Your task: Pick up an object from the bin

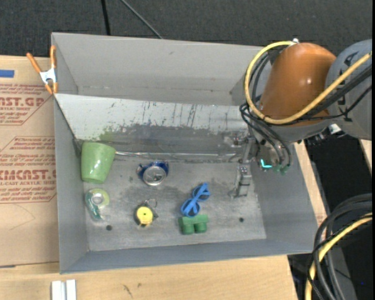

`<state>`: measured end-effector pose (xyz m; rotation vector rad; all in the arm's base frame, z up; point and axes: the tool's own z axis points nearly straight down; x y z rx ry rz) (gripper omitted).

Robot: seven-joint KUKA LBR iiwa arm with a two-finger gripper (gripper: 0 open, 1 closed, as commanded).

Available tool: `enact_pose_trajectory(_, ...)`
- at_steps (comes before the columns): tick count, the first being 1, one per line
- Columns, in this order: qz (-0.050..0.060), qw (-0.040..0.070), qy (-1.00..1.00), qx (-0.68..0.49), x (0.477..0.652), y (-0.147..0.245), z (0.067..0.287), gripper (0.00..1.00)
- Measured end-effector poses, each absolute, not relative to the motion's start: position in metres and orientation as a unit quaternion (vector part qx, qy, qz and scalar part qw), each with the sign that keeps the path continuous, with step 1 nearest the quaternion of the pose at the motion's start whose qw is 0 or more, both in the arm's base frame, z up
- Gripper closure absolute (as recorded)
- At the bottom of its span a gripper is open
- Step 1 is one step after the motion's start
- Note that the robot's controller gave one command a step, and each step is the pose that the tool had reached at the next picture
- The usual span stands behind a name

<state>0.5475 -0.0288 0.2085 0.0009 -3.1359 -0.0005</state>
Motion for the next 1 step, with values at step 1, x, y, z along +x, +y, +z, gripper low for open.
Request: enact_pose_trajectory(1,0.0,0.003,-0.999,-0.047,0.5224,0.0369,0.0671,0.0)
